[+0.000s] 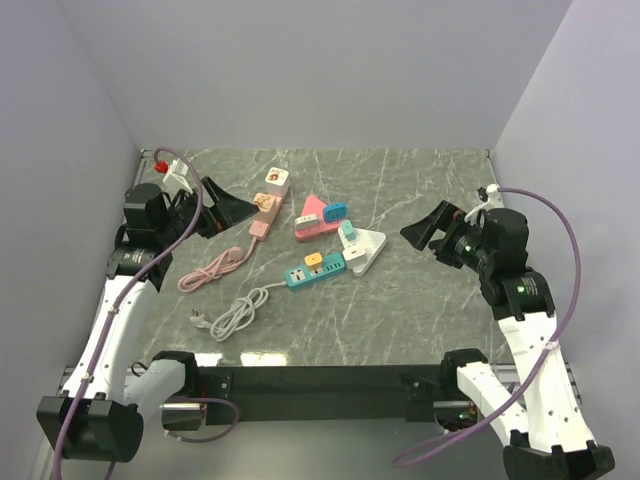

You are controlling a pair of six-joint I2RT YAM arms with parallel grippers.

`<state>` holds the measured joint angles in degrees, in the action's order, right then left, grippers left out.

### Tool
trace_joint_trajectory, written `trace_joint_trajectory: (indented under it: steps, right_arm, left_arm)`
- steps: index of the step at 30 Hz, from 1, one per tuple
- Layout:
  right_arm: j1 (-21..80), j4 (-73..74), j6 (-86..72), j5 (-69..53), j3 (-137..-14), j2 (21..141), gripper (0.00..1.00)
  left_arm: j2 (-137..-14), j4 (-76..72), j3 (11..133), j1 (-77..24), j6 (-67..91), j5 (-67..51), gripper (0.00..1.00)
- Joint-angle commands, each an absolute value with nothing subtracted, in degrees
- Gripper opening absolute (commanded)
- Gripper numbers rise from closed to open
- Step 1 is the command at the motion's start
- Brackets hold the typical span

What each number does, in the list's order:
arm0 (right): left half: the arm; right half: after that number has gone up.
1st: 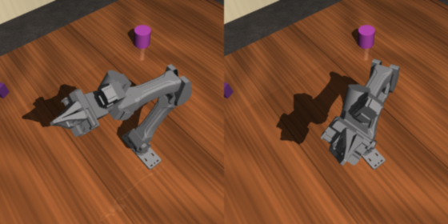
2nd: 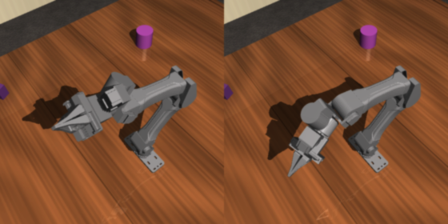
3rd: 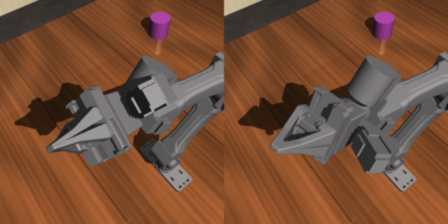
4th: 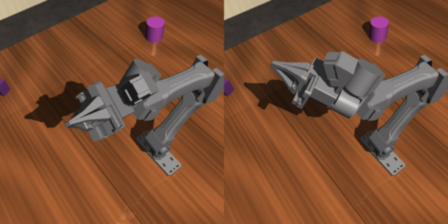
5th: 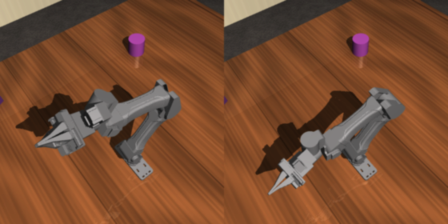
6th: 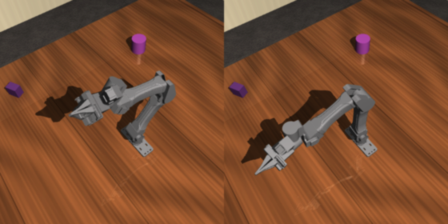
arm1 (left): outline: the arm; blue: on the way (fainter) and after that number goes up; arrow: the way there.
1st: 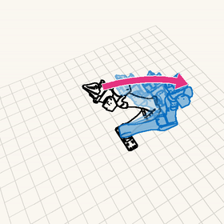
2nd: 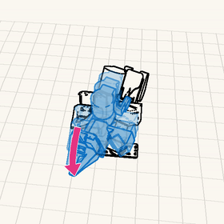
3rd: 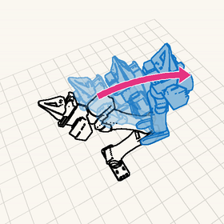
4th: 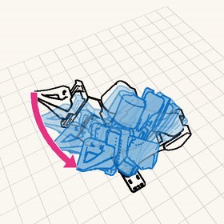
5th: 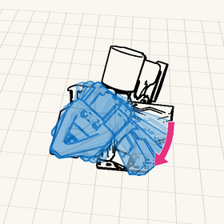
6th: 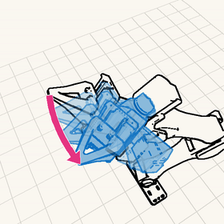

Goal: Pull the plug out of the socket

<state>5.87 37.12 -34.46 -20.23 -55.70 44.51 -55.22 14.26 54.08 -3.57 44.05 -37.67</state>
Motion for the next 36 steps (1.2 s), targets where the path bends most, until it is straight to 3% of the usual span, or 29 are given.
trace_joint_trajectory:
  steps: [1, 6, 15, 28, 36]
  right_arm:
    - [6.2, 38.9, -33.4, -18.8, -54.6, 44.4, 1.0]
    - [6.1, 34.0, -35.8, -9.7, -47.0, 44.9, 1.0]
    - [6.6, 10.1, -42.4, -9.8, -37.4, 54.6, 1.0]
    - [12.7, -5.4, -46.6, -11.7, -40.1, 77.1, 0.97]
    - [15.7, -10.9, -50.4, -9.2, -40.9, 83.8, 0.97]
  left_arm:
    - [-54.7, 12.7, 54.1, -3.7, 43.4, -43.2, 0.99]
    - [-52.6, 14.4, 53.4, -3.8, 42.0, -43.2, 0.99]
    - [-51.2, 22.2, 55.5, -4.1, 38.8, -38.8, 0.99]
    - [-48.8, 19.6, 51.0, -4.8, 43.2, -37.7, 0.99]
    - [-49.0, 21.5, 51.5, -5.0, 42.2, -36.6, 0.99]
